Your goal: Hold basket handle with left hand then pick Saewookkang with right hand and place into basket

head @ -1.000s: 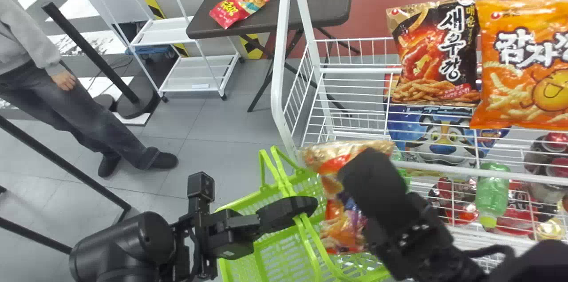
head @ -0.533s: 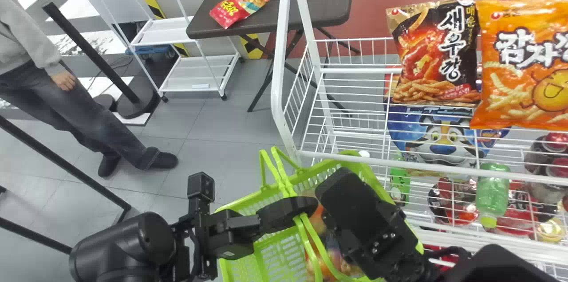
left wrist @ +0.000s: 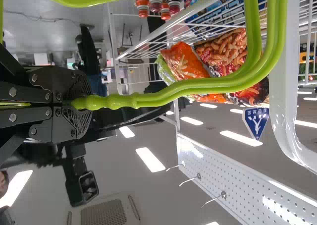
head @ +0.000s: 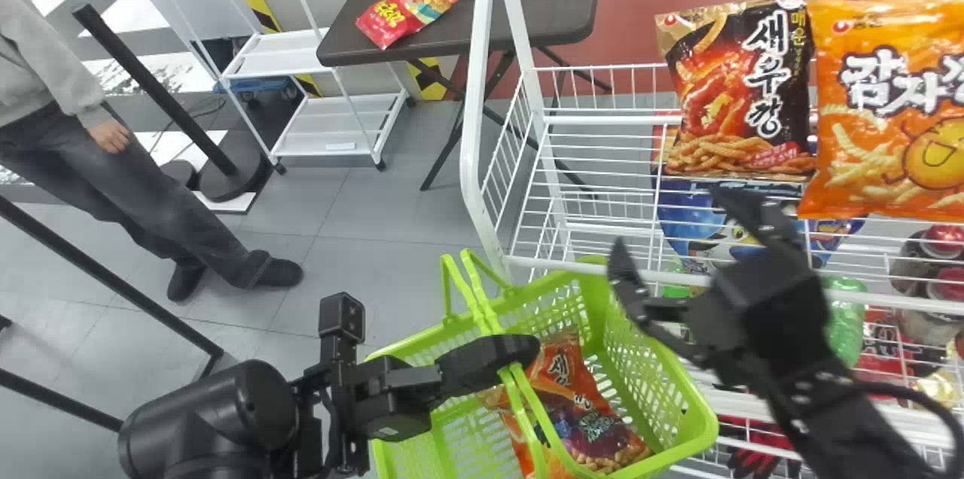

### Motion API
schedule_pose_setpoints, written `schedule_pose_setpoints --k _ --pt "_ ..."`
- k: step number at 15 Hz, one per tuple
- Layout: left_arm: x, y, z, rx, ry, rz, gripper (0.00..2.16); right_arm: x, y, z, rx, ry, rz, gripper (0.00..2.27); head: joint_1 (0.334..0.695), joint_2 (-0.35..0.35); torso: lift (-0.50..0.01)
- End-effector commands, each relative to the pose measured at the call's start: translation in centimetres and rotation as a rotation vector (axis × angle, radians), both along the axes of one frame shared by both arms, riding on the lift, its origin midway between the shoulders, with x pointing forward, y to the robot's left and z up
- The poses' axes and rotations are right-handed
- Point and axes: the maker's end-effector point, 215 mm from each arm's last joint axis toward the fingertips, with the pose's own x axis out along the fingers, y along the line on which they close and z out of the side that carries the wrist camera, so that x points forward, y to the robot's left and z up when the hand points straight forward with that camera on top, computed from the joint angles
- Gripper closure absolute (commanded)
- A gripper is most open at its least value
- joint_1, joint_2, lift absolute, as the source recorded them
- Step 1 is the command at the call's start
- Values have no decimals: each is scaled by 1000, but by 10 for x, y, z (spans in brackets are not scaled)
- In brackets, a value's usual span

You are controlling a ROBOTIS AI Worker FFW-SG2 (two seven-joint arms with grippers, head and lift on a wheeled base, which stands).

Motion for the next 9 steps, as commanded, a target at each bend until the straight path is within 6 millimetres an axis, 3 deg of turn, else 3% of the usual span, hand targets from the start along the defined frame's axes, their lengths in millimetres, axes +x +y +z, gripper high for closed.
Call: schedule_pose_setpoints --k 1,5,7,9 --pt "-4 -1 -1 -15 32 -4 2155 3 -59 -2 61 -59 -83 56 695 327 -19" --pt "-11 -1 -7 -20 52 0 2152 -15 -124 -34 114 -85 -154 53 695 219 -19" --pt "-12 -1 -8 -21 55 2 2155 -28 -164 -31 175 -136 -206 53 695 161 -19" --pt "-18 1 -11 -19 68 6 2152 -39 -192 -41 180 -137 -238 49 695 118 -19"
